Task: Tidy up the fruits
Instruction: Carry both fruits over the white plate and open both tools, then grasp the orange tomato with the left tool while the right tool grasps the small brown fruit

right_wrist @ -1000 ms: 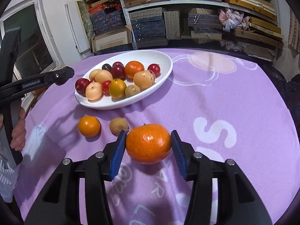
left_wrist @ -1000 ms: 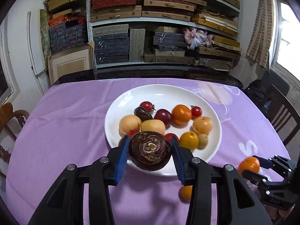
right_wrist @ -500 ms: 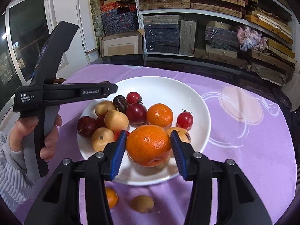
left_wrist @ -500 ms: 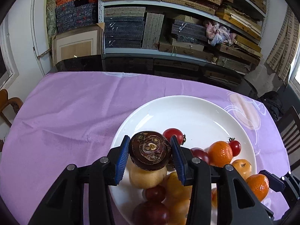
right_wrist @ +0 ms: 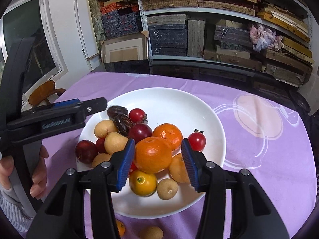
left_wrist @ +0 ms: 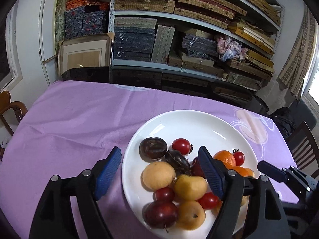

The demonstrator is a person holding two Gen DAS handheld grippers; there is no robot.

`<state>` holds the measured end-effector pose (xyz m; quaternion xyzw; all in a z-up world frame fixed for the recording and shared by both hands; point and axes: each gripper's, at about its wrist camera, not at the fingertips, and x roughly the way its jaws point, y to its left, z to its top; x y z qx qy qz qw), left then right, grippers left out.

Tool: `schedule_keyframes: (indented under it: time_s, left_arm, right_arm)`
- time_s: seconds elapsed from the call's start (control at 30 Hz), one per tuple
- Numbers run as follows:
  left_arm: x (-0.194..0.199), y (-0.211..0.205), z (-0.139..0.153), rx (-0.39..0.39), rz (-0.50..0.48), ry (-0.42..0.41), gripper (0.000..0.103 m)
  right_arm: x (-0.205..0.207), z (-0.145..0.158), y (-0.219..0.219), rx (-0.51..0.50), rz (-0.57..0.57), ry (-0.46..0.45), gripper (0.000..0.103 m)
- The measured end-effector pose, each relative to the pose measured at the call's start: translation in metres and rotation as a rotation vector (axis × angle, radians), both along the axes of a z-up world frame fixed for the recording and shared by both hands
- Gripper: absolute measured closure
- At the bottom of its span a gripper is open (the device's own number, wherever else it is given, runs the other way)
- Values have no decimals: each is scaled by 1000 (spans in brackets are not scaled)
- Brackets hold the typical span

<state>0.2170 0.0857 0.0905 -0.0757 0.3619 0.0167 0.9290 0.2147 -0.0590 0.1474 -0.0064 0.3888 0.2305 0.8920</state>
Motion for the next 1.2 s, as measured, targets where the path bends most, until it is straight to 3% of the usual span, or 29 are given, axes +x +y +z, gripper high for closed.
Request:
schedule_keyframes:
  time_s: [0.2, 0.27, 0.4, 0.53, 0.77, 1.0, 1.2]
  left_arm:
    - [-74, -18, 13, 49, -13, -77, 13]
    - [-100, -27, 12, 76, -9, -98, 6]
    - [-141, -48, 1, 99, -18, -104, 5]
    - [-157, -64, -15, 97, -27, -74, 5]
    - [-158, -75, -37, 150, 5, -47, 5]
    - [-149, -63, -55, 135, 39, -8, 5]
    - [-146, -51, -64, 90, 58, 25, 5]
  right_arm:
    - [-40, 23, -30, 50, -11, -52, 53]
    - [-65, 26, -43, 60, -14, -72, 41]
    - [-110, 15, -67, 63, -41, -107, 25]
    - [-137, -5, -94, 120, -90, -110, 10]
    - [-135, -22, -115, 152, -136, -66, 10]
    - [-132, -27, -114, 153, -145, -39, 8]
    - [-135, -36, -82, 39, -70, -51, 8]
